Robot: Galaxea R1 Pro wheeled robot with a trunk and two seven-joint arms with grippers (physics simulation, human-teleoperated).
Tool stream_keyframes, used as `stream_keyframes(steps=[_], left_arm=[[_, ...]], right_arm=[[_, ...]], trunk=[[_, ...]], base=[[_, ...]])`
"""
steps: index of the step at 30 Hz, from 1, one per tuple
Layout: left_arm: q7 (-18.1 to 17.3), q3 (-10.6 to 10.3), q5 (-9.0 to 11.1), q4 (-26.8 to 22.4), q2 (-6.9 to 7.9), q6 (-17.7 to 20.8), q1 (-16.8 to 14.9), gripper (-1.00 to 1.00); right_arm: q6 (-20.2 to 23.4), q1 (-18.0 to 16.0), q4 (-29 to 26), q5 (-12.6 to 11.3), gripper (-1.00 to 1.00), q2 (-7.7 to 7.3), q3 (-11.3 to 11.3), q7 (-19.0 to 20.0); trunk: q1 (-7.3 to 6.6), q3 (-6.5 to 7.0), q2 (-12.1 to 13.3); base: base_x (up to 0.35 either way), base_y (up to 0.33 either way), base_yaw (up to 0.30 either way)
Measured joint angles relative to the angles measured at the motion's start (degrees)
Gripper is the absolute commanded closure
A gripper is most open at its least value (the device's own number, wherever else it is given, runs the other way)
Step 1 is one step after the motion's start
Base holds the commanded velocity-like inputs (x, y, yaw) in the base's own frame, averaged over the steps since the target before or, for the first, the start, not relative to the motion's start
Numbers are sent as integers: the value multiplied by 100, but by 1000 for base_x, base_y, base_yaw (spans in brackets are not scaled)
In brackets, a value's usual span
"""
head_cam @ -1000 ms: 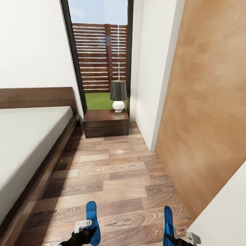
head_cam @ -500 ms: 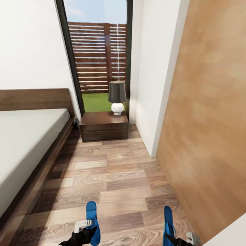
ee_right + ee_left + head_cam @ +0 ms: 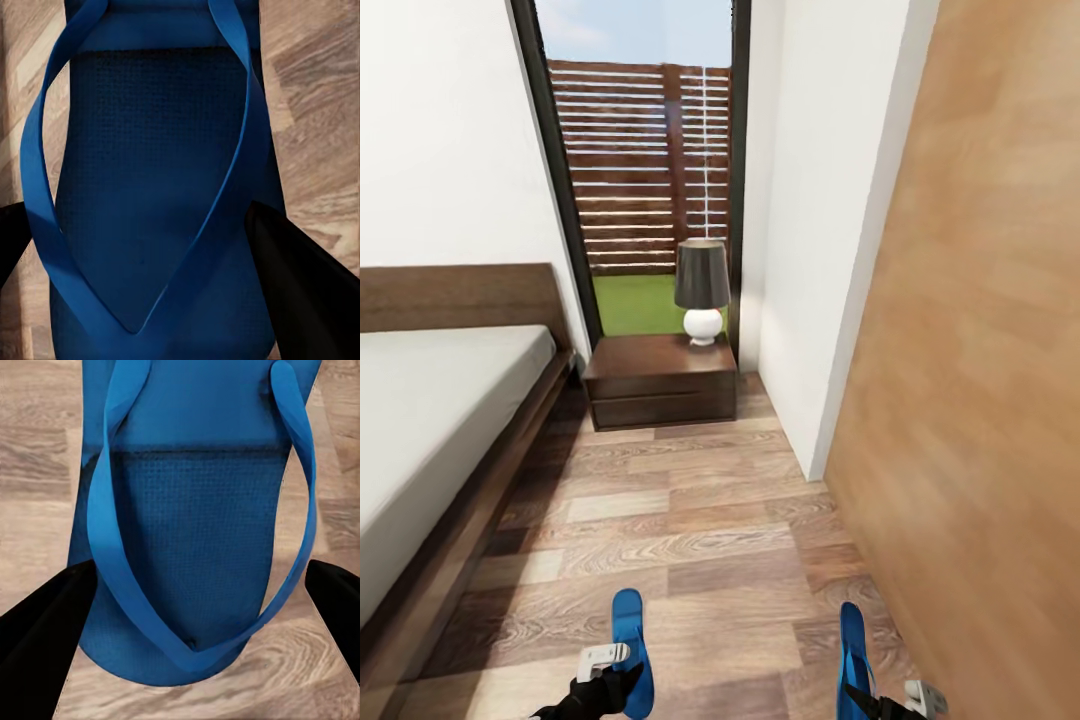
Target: In the bedroom, move the book from the bed onto either nightstand, and place the two sandals side by side next to the bed.
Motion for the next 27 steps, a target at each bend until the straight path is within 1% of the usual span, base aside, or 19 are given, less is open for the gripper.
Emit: stream_keyframes(steps=[7,11,13,16,27], left_arm=[[1,-1,1,-2,1,-1,1,100],[1,1,1,-2,1,-1,1,100],[0,1,1,-2,0,-1,0,100],[0,1,0,-1,0,0,0,100],[4,0,0,0,0,0,0,100]], right_arm=[[0,-2,2,1,100,1,-1,-4],[0,-1,1,0,100,1,-2,-6],[0,-1,0,-1,100,0,-8,-6],[0,0,-1,-1,100,0,-7,-1],[0,0,0,-1,100,0,-4,0]], trunk=[[1,0,0],[3,0,0],[3,0,0],[1,0,0],[0,0,0]], base=[[304,0,229],[91,0,236],[37,0,84],[211,0,23],[311,0,2]])
